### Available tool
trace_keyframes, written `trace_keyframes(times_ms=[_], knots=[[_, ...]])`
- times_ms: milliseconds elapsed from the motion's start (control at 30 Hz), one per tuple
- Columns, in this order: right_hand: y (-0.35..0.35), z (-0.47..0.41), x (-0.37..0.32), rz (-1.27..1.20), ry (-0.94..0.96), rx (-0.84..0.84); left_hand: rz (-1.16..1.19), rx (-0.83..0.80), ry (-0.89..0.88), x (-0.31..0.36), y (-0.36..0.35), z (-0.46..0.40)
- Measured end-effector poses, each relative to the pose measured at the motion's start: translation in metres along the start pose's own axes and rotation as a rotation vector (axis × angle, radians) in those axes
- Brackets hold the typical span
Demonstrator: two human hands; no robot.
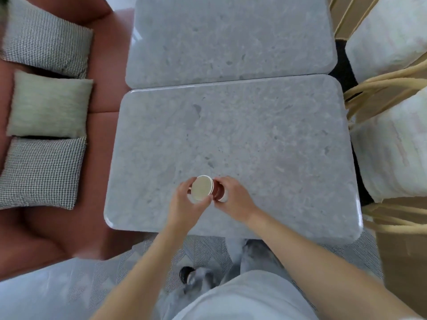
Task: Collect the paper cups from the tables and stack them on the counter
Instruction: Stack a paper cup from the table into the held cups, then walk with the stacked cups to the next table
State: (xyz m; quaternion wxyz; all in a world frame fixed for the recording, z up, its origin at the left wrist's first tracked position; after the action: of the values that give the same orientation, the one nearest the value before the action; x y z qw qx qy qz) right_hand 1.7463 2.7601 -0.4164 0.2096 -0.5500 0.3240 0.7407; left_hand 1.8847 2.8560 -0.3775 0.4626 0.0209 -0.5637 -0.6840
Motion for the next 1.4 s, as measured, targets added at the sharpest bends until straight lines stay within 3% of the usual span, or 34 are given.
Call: trace_keyframes(times_ms=[200,433,733,967,1400], knots=[[-0.056,-0.014,-0.056,0.003,0.120,-0.113,0.068,0.195,0.080,-0.040,0.074,0.030],[-0.143,0.036,-0.110,0.049,0.245,-0.274,0.129,0.390,0.199,-0.112,0.129,0.140],[-0.270,0.183,-0.200,0.180,0.466,-0.586,0.282,0.676,0.320,-0.203,0.168,0.350],[-0.372,0.304,-0.280,0.133,0.652,-0.770,0.242,0.918,0.474,-0.258,0.220,0.529],[-0.499,0.513,-0.334,0.050,0.893,-1.184,0.190,1.149,0.784,-0.299,0.211,0.780]])
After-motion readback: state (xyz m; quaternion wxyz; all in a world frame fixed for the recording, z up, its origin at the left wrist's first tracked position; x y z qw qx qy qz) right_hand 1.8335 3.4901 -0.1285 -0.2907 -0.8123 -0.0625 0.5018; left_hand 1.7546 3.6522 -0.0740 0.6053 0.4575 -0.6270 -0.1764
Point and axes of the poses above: each hand's wrist, its own z-axis away from the middle knuckle, its own y-axis out of the back of the hand, x = y × z, the point moved 10 cm from there along -z, towards the middle knuckle, and after that the axes turned 15 degrees about -z, right-handed, at the moved point
